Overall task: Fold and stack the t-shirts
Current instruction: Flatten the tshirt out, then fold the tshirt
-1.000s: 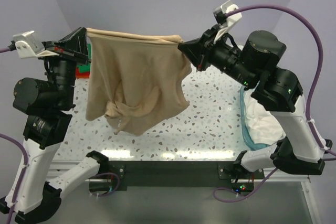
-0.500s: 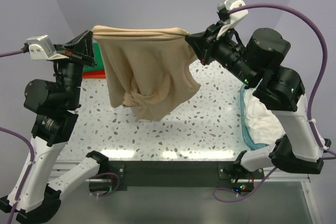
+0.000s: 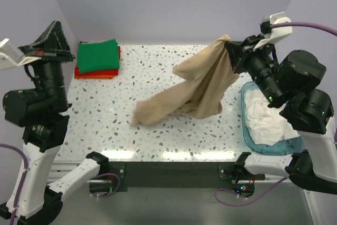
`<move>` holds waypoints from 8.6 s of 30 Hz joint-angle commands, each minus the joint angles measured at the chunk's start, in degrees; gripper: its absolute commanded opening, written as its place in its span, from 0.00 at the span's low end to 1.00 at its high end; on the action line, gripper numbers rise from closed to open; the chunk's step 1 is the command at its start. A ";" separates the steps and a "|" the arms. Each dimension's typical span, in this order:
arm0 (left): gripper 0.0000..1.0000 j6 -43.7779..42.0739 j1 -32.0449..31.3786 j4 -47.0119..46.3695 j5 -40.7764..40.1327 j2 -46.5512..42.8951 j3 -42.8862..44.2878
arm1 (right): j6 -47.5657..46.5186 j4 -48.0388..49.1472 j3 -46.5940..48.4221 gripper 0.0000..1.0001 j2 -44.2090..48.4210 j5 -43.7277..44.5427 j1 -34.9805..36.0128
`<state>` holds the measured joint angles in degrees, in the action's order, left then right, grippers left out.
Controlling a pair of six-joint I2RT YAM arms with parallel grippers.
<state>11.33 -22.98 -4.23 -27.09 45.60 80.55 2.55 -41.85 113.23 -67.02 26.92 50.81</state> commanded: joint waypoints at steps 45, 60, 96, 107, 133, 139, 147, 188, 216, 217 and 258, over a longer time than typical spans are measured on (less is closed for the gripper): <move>0.51 21.36 -41.09 -14.58 32.46 61.79 -18.95 | 7.47 -2.10 -16.29 0.00 -7.60 -8.81 -28.04; 0.46 21.98 -42.23 -13.96 32.80 69.62 -14.90 | 7.65 -1.84 -16.90 0.00 -6.80 -10.04 -28.57; 0.00 31.38 -41.62 49.83 -25.63 -6.66 -4.55 | 13.80 -10.89 -7.15 0.00 9.88 5.34 -29.71; 0.00 20.50 -41.62 45.72 -33.02 -7.64 8.91 | 12.40 -12.30 -4.60 0.00 19.12 0.42 -29.62; 0.00 4.20 8.20 3.19 13.09 33.36 4.17 | 12.21 23.82 -16.30 0.00 -25.32 -11.34 -34.98; 0.00 8.87 16.82 -5.87 23.04 54.04 7.59 | 16.96 28.92 -4.00 0.00 -48.49 -24.25 -42.19; 0.53 11.43 24.55 2.99 27.97 76.89 32.19 | 22.76 22.80 20.94 0.41 -69.55 -30.25 -45.97; 0.61 39.38 26.06 11.70 9.78 25.57 -49.27 | 29.53 31.38 -68.32 0.63 -15.77 -29.99 -46.06; 0.35 43.07 26.06 8.36 3.45 37.62 -45.05 | 29.80 34.11 -70.87 0.57 -18.76 -32.45 -45.53; 0.29 42.98 26.06 8.36 3.45 37.71 -44.96 | 29.88 34.37 -71.04 0.56 -18.76 -32.54 -45.62; 0.00 43.34 26.15 16.27 3.27 18.57 -53.39 | 30.59 17.77 -74.64 0.00 1.09 -24.81 -44.74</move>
<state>53.65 3.03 9.78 -21.74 67.59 28.84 34.26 -19.11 39.99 -69.21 -0.67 6.42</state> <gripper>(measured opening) 0.018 0.019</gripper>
